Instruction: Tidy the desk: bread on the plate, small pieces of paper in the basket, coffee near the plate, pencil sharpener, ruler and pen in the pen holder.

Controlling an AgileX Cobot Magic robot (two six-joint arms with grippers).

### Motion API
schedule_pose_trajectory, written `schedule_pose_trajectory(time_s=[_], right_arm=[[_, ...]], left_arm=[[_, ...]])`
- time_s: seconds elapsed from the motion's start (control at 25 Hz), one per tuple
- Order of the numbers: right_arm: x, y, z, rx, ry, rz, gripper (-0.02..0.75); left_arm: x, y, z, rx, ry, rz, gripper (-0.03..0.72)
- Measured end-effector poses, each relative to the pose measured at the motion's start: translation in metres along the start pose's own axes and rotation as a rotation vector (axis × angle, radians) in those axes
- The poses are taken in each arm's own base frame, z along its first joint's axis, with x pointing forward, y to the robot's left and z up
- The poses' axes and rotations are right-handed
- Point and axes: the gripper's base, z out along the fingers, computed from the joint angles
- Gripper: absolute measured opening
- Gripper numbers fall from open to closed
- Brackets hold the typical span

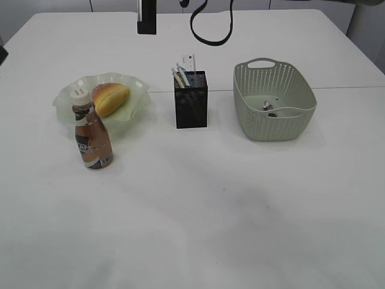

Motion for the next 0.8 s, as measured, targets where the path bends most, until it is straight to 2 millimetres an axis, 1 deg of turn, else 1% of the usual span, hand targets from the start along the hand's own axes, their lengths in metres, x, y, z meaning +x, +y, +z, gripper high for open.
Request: schedule_pose_trajectory(time_s=[0.2, 0.28, 0.36, 0.56, 0.68, 0.8], right_arm=[[-0.003, 0.002, -0.005, -0.005, -0.012, 0.031, 0.088], [-0.007, 0.004, -0.013, -0.012, -0.031, 0.033, 0.088], [-0.014, 0.008, -0.026, -0.026, -0.066, 0.034, 0.088], [-0.024, 0.015, -0.047, -0.048, -0.119, 0.032, 0.088], [-0.026, 0.016, -0.052, -0.052, -0.129, 0.031, 0.088], [-0.027, 0.017, -0.054, -0.054, -0.134, 0.03, 0.088]], left_arm=[[-0.016, 0.011, -0.002, -0.13, -0.174, 0.054, 0.307], [-0.021, 0.014, -0.003, -0.164, -0.235, 0.067, 0.307], [-0.025, 0.016, -0.005, -0.185, -0.28, 0.071, 0.307], [-0.029, 0.016, -0.005, -0.197, -0.315, 0.086, 0.307], [-0.032, 0.015, 0.001, -0.199, -0.333, 0.115, 0.307], [-0.032, 0.008, 0.014, -0.201, -0.38, 0.158, 0.307]])
